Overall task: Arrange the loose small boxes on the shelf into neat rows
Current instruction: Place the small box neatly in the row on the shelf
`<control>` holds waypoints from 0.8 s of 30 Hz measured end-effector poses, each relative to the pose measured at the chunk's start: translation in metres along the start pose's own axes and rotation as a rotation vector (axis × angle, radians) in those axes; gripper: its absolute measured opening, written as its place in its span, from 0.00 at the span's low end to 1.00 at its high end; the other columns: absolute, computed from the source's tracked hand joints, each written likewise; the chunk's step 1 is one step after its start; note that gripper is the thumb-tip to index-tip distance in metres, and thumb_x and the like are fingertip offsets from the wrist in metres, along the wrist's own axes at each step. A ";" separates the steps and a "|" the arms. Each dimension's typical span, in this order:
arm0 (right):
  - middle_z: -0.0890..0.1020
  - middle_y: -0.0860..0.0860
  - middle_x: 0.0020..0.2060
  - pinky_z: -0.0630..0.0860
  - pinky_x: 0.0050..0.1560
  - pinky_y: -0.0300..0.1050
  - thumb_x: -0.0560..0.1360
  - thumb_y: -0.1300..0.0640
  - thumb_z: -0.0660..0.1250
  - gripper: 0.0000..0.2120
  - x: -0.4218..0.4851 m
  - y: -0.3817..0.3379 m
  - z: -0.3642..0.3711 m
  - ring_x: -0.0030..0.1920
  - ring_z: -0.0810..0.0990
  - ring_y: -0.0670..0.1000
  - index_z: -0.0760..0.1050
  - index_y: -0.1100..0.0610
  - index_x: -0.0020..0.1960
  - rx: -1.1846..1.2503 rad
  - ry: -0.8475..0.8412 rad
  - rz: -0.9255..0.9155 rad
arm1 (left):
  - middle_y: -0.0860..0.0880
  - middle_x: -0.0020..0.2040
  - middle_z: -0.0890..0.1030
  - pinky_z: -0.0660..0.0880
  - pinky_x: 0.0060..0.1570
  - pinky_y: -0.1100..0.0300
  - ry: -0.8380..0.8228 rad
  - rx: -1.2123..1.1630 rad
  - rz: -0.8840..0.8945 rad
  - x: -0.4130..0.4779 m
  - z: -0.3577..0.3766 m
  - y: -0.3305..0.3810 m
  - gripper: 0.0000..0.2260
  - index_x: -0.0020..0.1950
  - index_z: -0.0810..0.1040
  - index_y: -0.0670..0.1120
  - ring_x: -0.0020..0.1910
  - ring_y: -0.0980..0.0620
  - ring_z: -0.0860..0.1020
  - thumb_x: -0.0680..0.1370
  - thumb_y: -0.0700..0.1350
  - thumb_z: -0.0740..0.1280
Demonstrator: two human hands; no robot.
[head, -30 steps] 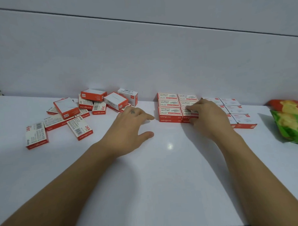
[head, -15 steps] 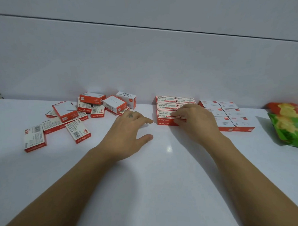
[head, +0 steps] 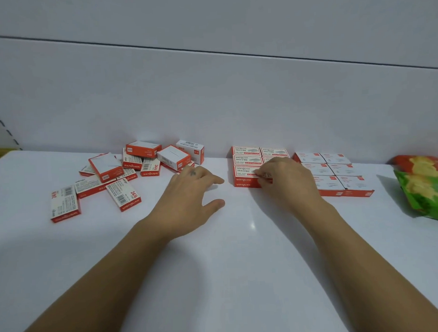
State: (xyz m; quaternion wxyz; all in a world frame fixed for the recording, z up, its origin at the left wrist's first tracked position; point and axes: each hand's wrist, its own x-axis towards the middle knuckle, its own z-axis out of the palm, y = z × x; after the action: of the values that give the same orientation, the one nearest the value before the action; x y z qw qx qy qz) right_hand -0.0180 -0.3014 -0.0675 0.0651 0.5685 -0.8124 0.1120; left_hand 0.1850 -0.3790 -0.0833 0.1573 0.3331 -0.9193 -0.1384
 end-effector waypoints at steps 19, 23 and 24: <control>0.69 0.47 0.68 0.67 0.64 0.48 0.75 0.43 0.64 0.25 -0.010 -0.119 -0.012 0.67 0.66 0.51 0.67 0.47 0.70 0.112 -0.068 -0.456 | 0.53 0.72 0.67 0.61 0.67 0.50 0.182 0.267 -0.336 -0.084 -0.069 -0.063 0.25 0.70 0.66 0.58 0.69 0.50 0.63 0.75 0.62 0.62; 0.68 0.48 0.69 0.68 0.62 0.49 0.74 0.41 0.64 0.28 -0.006 -0.156 -0.003 0.68 0.66 0.52 0.65 0.47 0.71 0.151 -0.154 -0.479 | 0.54 0.74 0.63 0.61 0.69 0.50 0.146 0.300 -0.457 -0.106 -0.078 -0.074 0.28 0.73 0.63 0.58 0.71 0.50 0.61 0.75 0.64 0.62; 0.68 0.48 0.69 0.69 0.62 0.50 0.74 0.40 0.63 0.28 -0.006 -0.164 0.000 0.68 0.67 0.52 0.65 0.47 0.72 0.148 -0.170 -0.479 | 0.54 0.74 0.63 0.61 0.69 0.50 0.145 0.294 -0.470 -0.110 -0.079 -0.075 0.27 0.73 0.62 0.58 0.71 0.51 0.60 0.75 0.63 0.62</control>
State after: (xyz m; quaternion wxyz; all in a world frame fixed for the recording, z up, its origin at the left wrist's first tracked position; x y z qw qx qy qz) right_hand 0.1379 -0.3502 -0.0508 -0.0205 0.7553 -0.6466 0.1046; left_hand 0.3383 -0.3737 -0.0593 0.1364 0.5652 -0.8135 -0.0119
